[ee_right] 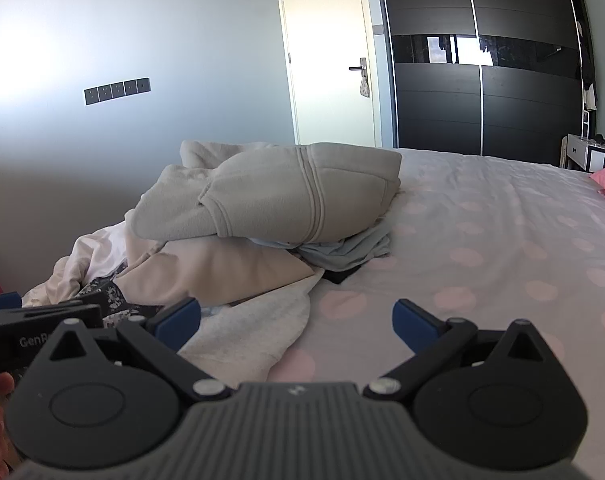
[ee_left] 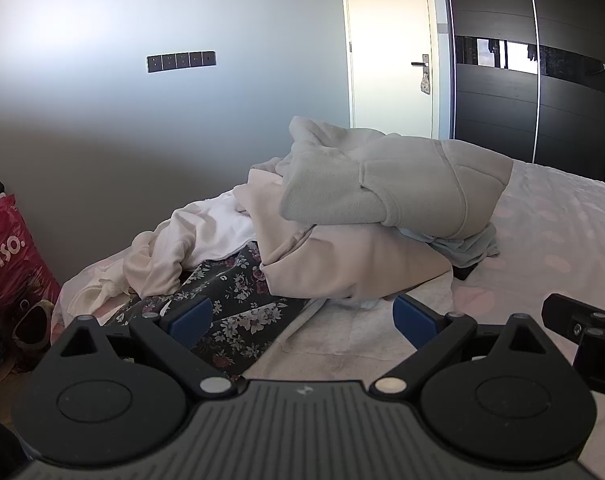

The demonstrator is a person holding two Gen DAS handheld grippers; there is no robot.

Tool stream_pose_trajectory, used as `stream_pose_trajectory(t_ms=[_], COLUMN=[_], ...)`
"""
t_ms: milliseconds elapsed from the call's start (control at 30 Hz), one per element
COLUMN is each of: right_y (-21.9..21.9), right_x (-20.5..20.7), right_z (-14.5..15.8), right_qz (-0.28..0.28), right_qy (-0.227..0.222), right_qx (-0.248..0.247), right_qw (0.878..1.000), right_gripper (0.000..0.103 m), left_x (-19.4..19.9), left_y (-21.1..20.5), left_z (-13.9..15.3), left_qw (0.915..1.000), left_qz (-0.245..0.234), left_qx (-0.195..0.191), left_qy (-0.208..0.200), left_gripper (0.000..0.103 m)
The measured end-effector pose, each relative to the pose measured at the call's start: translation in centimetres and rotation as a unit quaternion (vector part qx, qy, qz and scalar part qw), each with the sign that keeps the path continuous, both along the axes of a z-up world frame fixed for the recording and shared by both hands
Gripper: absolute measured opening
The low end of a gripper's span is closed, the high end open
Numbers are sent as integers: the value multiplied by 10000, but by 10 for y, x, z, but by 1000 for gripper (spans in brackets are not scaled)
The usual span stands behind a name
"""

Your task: Fold clothes

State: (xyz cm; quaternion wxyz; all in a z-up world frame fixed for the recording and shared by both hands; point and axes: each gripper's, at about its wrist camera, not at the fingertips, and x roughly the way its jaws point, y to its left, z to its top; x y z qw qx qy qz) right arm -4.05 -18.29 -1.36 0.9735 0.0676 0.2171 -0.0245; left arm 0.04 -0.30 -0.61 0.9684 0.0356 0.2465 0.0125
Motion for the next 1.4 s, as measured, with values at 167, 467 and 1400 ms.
stream_pose_trajectory(t_ms=[167, 467, 1400], right_y=[0, -1, -11], right_x=[0, 2, 94], right_z=[0, -4, -3], right_qz=[-13, -36, 295], right_qy=[14, 88, 221], right_qx=[-6, -12, -307], right_qw=[10000, 10000, 9988], right_gripper=[103, 103, 93], left_x=[1, 3, 105], left_y=[0, 0, 4], left_z=[-1, -4, -1], left_qw=[10000, 9999, 9983], left_qz=[1, 14, -32], left_qx=[-1, -16, -83], left_qy=[35, 113, 570], left_gripper=[99, 99, 80])
